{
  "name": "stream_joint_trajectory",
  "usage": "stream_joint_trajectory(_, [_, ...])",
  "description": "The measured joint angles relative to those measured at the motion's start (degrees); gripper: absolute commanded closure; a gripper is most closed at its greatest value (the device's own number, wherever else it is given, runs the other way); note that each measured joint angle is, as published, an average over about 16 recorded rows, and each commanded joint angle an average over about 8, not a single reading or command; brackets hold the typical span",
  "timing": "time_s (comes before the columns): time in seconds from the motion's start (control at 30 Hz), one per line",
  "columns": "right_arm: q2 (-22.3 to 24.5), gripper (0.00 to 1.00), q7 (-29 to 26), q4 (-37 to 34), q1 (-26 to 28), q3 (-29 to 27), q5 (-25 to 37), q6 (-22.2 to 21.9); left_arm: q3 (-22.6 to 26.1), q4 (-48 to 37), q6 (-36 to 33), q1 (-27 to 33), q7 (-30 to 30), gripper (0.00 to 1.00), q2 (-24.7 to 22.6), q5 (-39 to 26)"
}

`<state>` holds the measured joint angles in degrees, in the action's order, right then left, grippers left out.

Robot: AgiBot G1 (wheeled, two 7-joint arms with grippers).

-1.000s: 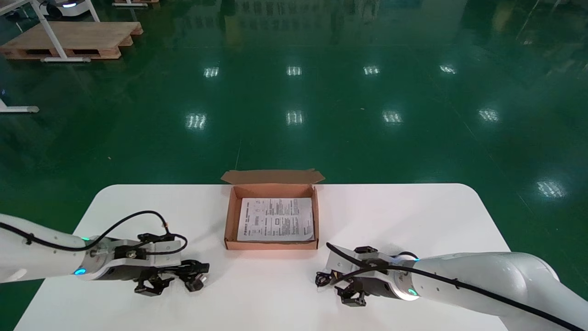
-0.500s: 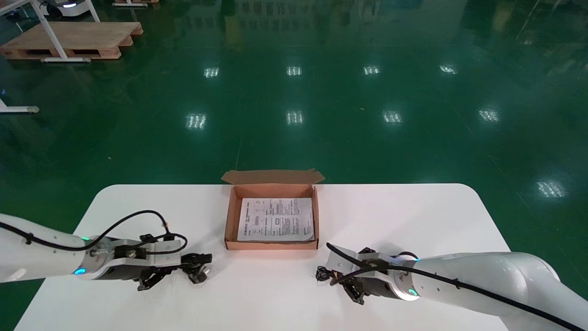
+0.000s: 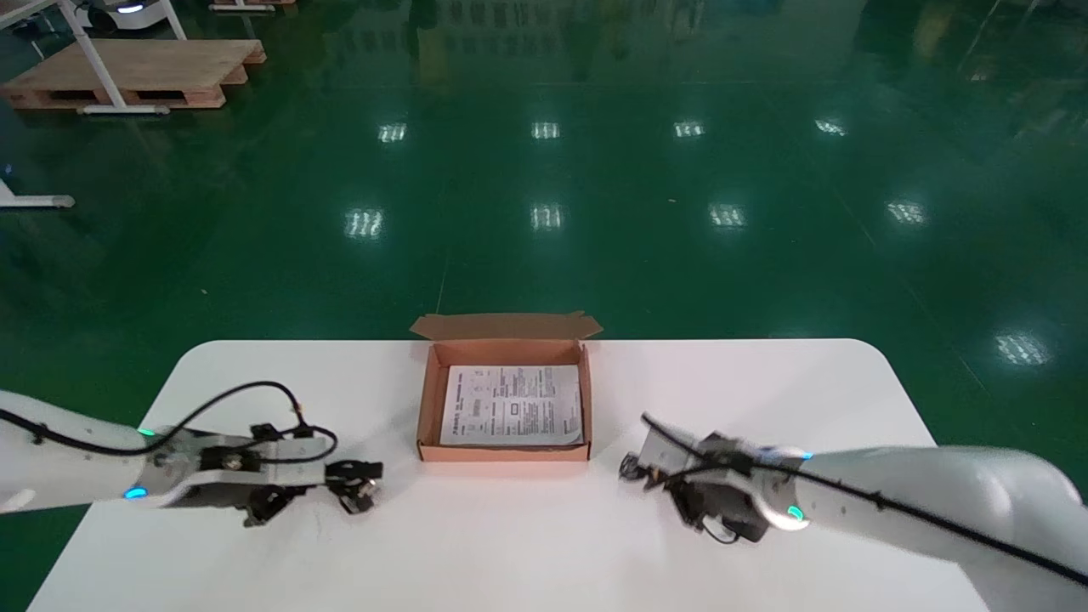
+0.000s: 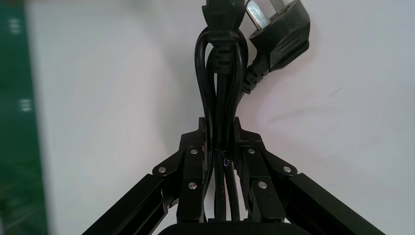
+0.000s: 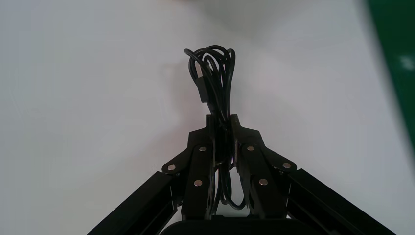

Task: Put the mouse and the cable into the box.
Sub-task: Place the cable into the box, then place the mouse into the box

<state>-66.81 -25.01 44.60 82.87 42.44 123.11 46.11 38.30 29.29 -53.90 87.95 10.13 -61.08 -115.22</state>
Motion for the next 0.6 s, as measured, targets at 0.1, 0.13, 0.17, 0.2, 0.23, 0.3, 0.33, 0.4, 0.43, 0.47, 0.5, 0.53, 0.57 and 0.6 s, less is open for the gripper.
stream_joint_trajectory(0.1, [0.8,1.00,-0.9,-1.9,3.6,-1.5,0.6,-2.7,-0.9,0.5,0.5,1.2,1.7,1.00,-0.4,1.6])
stream_joint_trajectory(0.13, [1.0,1.00,-1.2,-2.6,5.0,-2.0,0.7,-3.7,-1.2,0.6,0.7,1.5,2.6,1.00,-0.7,2.2])
stream_joint_trajectory(0.17, [1.2,1.00,-1.5,-3.3,6.4,-2.6,0.8,-4.8,-1.6,0.6,0.9,1.9,3.5,1.00,-1.1,3.0])
stream_joint_trajectory(0.2, [1.4,1.00,-1.8,-3.9,7.9,-3.2,0.9,-5.8,-2.0,0.5,1.2,2.2,4.4,1.00,-1.7,3.8])
stream_joint_trajectory(0.23, [1.5,1.00,-2.0,-4.5,9.4,-3.8,0.9,-6.8,-2.4,0.3,1.4,2.5,5.4,1.00,-2.4,4.7])
stream_joint_trajectory(0.3, [1.6,1.00,-2.3,-5.6,12.1,-4.8,0.8,-8.5,-3.2,-0.3,1.9,2.9,7.3,1.00,-3.9,6.4])
stream_joint_trajectory(0.33, [1.7,1.00,-2.4,-6.0,13.6,-5.3,0.7,-9.4,-3.6,-0.7,2.2,3.1,8.4,1.00,-4.8,7.4])
stream_joint_trajectory(0.4, [1.7,1.00,-2.6,-6.8,16.1,-6.3,0.3,-10.8,-4.4,-1.6,2.8,3.2,10.5,1.00,-6.9,9.4])
stream_joint_trajectory(0.43, [1.7,1.00,-2.6,-7.1,17.3,-6.7,0.1,-11.5,-4.7,-2.2,3.0,3.3,11.5,1.00,-7.9,10.3])
stream_joint_trajectory(0.47, [1.7,1.00,-2.7,-7.4,18.3,-7.0,0.0,-12.0,-5.1,-2.7,3.3,3.3,12.5,1.00,-8.9,11.1])
stream_joint_trajectory(0.5, [1.7,1.00,-2.7,-7.7,19.2,-7.3,-0.2,-12.4,-5.3,-3.2,3.6,3.2,13.3,1.00,-9.9,11.9])
stream_joint_trajectory(0.53, [1.6,1.00,-2.7,-7.9,20.0,-7.6,-0.4,-12.8,-5.5,-3.7,3.8,3.2,14.2,1.00,-10.8,12.5])
stream_joint_trajectory(0.57, [1.6,1.00,-2.8,-8.1,20.6,-7.8,-0.6,-13.1,-5.7,-4.2,4.1,3.1,14.9,1.00,-11.6,13.1])
stream_joint_trajectory(0.6, [1.5,1.00,-2.8,-8.2,21.2,-8.0,-0.7,-13.3,-5.9,-4.7,4.3,3.1,15.5,1.00,-12.3,13.5])
